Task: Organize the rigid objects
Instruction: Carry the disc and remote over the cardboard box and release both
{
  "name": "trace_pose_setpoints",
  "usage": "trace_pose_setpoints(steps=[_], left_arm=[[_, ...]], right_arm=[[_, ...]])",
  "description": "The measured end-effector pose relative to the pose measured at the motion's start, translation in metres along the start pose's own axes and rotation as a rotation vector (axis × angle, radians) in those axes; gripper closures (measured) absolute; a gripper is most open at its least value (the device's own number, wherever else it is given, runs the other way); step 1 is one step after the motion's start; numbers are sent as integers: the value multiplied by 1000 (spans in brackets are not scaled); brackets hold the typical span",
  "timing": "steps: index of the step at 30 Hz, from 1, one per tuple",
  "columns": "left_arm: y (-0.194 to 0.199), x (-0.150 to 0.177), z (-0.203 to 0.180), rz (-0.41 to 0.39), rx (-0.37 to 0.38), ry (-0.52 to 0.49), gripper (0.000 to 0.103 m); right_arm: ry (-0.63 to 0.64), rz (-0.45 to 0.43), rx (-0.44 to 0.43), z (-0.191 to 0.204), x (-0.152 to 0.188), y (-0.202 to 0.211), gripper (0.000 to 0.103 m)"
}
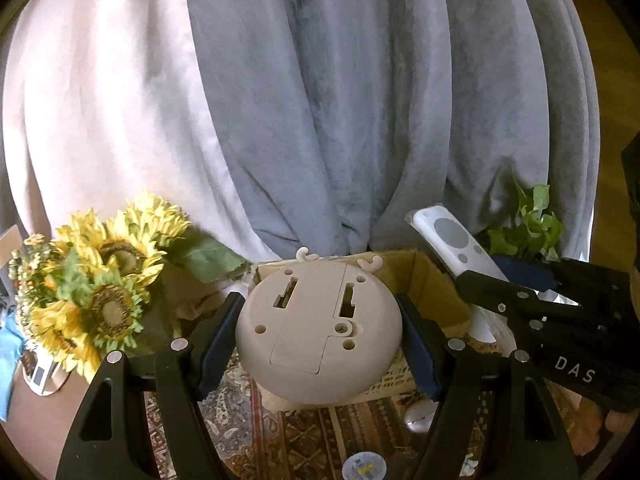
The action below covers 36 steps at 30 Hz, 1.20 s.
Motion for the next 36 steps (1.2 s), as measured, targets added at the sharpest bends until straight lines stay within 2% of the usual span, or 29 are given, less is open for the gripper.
trace_pose_setpoints(steps=[7, 19, 24, 36], left_arm=[[-26, -12, 4, 30, -9, -27, 29], [-79, -24, 14, 112, -39, -65, 29], [-99, -23, 16, 150, -63, -96, 29], [-141, -14, 24, 248, -58, -101, 29]], right_arm=[[46, 9, -3, -4, -17, -20, 63], [126, 78, -15, -11, -36, -74, 63], [163, 112, -11, -12, -39, -92, 63], [205, 204, -21, -10, -31, -134, 63]])
Point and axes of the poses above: each gripper's, at about its wrist camera, not at the fingertips, and y roughly against the way its jaws point, z to its left, x to its underside, the point moved 4 cm from there along -y, roughly the way its jaws point, and after that the axes turned 10 degrees about z, right-handed, at the moved point
